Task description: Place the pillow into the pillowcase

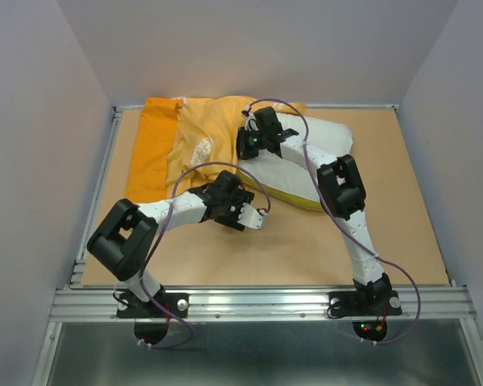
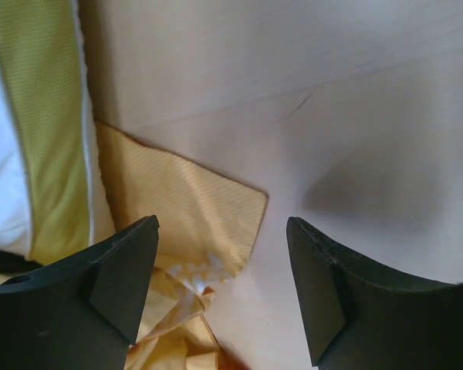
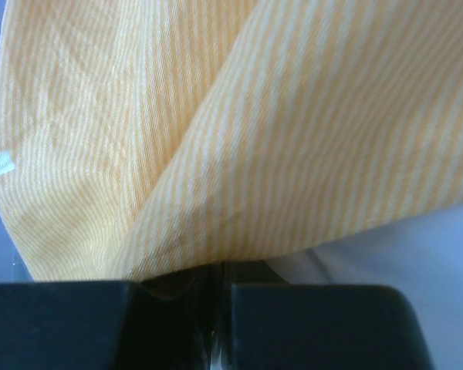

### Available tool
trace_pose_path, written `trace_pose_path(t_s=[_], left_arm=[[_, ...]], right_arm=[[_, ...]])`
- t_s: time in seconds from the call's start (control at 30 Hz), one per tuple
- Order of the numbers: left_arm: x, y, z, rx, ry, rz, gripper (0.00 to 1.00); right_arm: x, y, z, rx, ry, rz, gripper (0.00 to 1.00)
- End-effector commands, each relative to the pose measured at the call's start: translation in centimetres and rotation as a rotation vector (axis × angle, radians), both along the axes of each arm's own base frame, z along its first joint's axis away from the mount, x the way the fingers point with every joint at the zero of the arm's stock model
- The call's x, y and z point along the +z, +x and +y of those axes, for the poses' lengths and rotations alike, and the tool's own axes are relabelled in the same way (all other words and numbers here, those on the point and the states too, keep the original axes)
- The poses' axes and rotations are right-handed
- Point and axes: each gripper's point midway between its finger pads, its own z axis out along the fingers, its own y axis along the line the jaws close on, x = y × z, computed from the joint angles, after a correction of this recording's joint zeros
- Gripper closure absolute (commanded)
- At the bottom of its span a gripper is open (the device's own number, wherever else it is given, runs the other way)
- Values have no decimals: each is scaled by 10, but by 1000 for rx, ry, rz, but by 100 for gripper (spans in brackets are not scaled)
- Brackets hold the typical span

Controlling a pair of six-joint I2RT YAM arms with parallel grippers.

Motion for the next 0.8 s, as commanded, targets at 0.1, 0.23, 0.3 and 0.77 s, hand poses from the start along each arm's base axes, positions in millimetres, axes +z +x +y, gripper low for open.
trace_pose_path(t_s=[0.1,0.23,0.3,0.77], left_arm=[[-25,34,7,-4,92,22,27],[-41,45,11,3,141,85,32],[-48,44,13,-6,165,113,46],[88,-96,-139,-443,-160,208,100]], right_arm=[[13,-5,2,25,49,3,99],[14,-8,2,32,57,13,99],[13,-8,2,31,58,18,99],[45,12,21,26,158,-11,100]])
